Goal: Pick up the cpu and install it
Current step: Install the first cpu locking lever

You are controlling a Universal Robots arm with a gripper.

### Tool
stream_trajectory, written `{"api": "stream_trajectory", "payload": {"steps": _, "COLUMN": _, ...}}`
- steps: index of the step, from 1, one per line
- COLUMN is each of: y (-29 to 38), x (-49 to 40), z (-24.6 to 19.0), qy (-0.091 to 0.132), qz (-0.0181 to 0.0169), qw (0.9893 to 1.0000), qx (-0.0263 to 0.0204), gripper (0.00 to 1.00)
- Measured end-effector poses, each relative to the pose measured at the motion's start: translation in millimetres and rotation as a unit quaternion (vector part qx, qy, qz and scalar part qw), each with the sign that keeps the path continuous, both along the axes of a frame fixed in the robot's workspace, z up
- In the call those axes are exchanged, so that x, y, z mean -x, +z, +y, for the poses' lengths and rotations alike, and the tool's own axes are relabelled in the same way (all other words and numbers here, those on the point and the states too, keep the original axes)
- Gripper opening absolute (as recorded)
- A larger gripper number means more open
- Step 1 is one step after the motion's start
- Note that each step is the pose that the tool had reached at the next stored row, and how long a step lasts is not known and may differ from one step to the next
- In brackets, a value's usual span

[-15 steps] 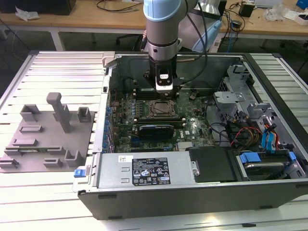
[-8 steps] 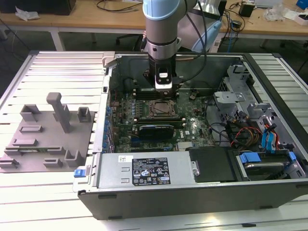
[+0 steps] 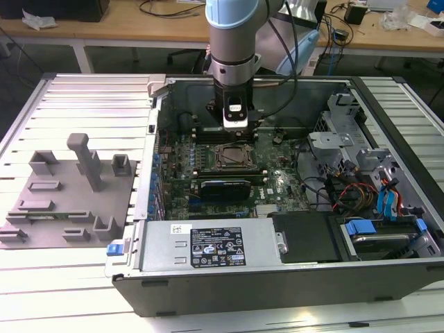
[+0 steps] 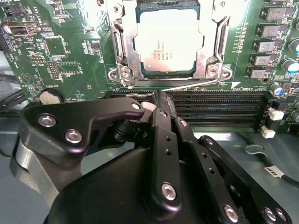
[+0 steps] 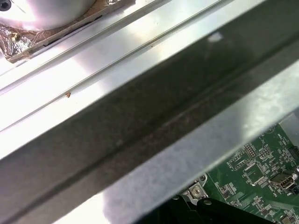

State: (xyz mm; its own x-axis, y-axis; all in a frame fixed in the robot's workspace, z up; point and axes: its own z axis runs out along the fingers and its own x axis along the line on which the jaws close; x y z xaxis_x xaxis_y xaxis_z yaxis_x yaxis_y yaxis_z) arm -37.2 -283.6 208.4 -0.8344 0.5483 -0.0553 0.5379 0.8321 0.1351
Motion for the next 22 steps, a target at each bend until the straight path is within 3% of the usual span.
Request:
{"api": "stream_trajectory", "payload": {"steps": 12, "y": -4.6, "x": 0.1, "z": -0.7, "qy": 0.0, "qz": -0.0031, "qw": 1.0, "qx": 0.0011, "gripper": 0.11}}
{"api": "stream_trajectory", "payload": {"steps": 22, "y": -7.0, "x": 0.0, "z": -5.4, "qy": 0.0, "qz": -0.0041, "qw": 1.0, "qx": 0.0035, "gripper": 0.11}}
